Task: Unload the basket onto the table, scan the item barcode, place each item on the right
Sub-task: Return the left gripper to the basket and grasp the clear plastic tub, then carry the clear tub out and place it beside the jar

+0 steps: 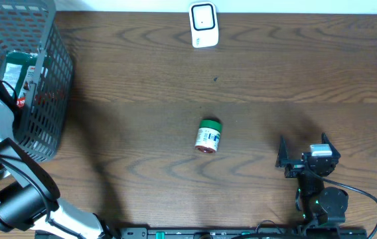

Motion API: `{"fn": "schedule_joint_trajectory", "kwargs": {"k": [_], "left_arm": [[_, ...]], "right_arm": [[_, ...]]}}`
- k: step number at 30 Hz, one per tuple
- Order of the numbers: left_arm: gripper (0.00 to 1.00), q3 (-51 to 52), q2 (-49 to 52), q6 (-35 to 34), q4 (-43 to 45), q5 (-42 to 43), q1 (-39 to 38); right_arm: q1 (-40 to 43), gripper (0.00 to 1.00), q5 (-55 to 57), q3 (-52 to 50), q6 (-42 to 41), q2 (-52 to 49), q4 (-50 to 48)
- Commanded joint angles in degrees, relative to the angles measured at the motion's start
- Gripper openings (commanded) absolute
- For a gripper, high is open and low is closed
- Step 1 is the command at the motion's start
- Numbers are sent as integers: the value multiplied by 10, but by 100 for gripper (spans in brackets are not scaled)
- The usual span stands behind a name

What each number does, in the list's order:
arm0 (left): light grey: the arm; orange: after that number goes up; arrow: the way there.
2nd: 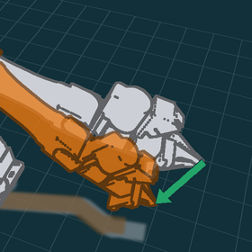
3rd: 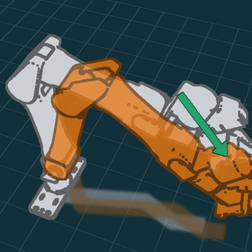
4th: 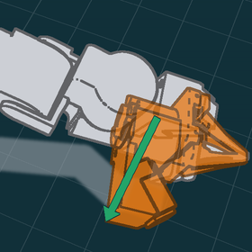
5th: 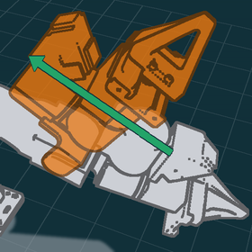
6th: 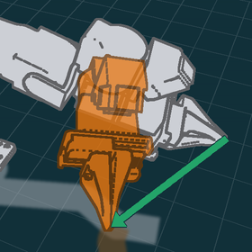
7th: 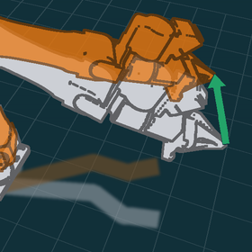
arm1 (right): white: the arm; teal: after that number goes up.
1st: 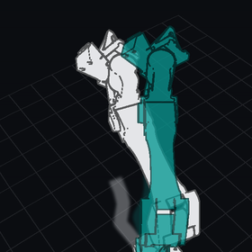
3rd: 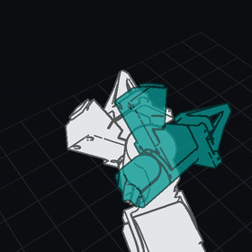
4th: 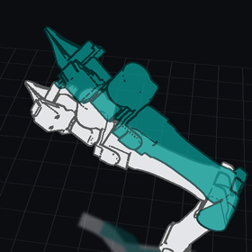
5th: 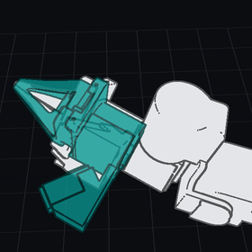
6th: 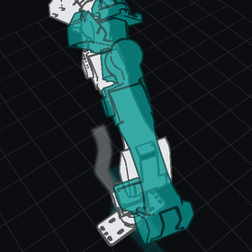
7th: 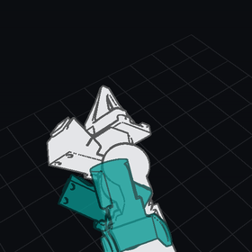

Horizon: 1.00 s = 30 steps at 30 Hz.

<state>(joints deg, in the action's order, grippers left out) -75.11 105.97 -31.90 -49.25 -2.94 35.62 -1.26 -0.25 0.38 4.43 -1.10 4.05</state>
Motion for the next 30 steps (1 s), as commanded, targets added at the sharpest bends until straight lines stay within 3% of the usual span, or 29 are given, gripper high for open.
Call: {"fn": "schedule_joint_trajectory", "kwargs": {"k": [1,11,18,24,30], "left_arm": [[54,-2,5,-3,-14,40,5],[52,-180,-124,4,-104,38,5],[52,-255,-239,4,-108,38,-15],[52,-258,-322,11,-118,38,-114],[52,-251,-322,12,-189,38,-303]], "right_arm": [[8,99,1,-1,3,1,2],[8,99,2,-1,3,1,2],[8,99,1,-1,3,1,2],[8,99,1,-1,3,1,2],[8,99,1,-1,3,1,2]]}}
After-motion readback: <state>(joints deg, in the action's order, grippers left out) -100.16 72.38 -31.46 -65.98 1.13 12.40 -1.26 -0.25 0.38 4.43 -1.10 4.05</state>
